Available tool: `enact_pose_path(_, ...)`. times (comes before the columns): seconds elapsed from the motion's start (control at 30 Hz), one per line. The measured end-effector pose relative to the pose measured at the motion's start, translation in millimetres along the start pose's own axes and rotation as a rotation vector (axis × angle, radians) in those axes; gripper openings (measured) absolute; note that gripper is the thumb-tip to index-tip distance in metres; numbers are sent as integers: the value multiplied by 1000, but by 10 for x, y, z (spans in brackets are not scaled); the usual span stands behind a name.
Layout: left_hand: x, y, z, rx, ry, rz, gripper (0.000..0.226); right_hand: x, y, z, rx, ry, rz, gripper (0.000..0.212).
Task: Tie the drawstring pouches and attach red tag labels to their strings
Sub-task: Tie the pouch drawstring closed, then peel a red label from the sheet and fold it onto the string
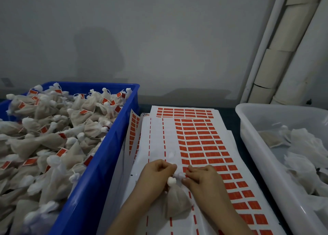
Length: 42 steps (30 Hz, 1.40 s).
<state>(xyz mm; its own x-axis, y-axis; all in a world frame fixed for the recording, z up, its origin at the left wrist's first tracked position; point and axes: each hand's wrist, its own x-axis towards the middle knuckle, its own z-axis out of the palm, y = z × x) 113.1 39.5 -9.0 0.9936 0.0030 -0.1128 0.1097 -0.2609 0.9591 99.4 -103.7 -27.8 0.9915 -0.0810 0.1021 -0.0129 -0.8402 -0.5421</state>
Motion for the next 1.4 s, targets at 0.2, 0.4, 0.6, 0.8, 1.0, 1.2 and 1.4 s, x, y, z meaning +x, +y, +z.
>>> enact_pose_path(0.2, -4, -28, 12, -8, -1, -2, 20, -11, 19, 2, -80, 9, -93, 34)
enact_pose_path(0.4, -10, -16, 1, 14, 1, -12, 19, -23, 30, 10, -90, 12, -129, 36)
enact_pose_path(0.6, 2, -18, -21, 89, -2, -6, 17, -10, 56, -26, -112, -31, -89, 38)
enact_pose_path(0.8, 8, -23, -12, 97, -16, -3, 18, -62, 49, 18, -66, 49, -114, 33)
enact_pose_path(1.0, 13, -30, -4, 108, -16, -13, 19, -40, 62, 61, -74, 120, -111, 27)
enact_pose_path(1.2, -19, 7, -14, 61, -50, -13, 15, -11, 75, 65, -20, 104, -56, 20)
enact_pose_path(1.4, -49, 65, -54, -105, -94, -2, 7, 6, 114, -105, 307, 222, 170, 5)
